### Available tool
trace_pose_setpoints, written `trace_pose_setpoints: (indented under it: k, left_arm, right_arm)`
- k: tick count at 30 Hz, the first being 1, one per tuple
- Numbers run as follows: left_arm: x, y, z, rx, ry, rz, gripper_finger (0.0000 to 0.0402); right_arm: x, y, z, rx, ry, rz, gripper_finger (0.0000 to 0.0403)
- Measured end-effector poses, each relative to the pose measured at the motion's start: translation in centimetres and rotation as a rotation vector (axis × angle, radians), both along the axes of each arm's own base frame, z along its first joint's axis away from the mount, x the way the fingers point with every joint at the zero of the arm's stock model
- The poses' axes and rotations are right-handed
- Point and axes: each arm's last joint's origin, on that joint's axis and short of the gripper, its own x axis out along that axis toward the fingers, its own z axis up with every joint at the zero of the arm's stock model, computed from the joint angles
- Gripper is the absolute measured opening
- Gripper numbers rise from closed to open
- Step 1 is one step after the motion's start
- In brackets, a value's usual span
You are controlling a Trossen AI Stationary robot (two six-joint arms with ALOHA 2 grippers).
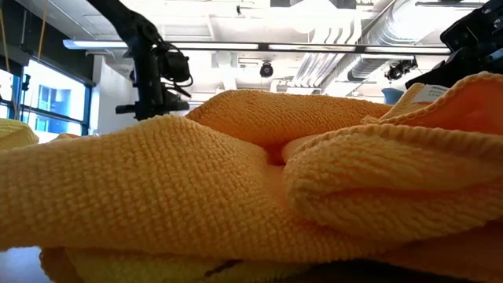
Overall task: Sort microfiber towel by color & place in baskets
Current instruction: Put the yellow towel into the top transparent bin
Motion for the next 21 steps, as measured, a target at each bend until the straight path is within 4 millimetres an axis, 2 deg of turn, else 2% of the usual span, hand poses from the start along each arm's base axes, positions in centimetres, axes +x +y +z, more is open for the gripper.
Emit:
trace_pose_setpoints:
  k: [4,9,16,21]
  left_arm:
    - [-0.2,-0.2,-0.9,-0.006,-0.019,0.071,0.0019]
    - [-0.5,-0.5,-1.6,-0.030,-0.004,0.093,0.0063]
    - [-0.5,-0.6,-1.6,-0.047,-0.011,0.062,0.0125]
    - [-0.5,-0.7,-0.4,-0.050,-0.042,0.054,0.0133]
  right_arm:
    - [0.0,0.0,0.0,0.000,0.001,-0.001,0.0000]
    - [0.0,0.0,0.0,0.000,0.000,0.000,0.0000]
    - [0.0,0.0,0.0,0.000,0.000,0.000,0.0000]
    - [0.0,0.0,0.0,0.000,0.000,0.000,0.0000]
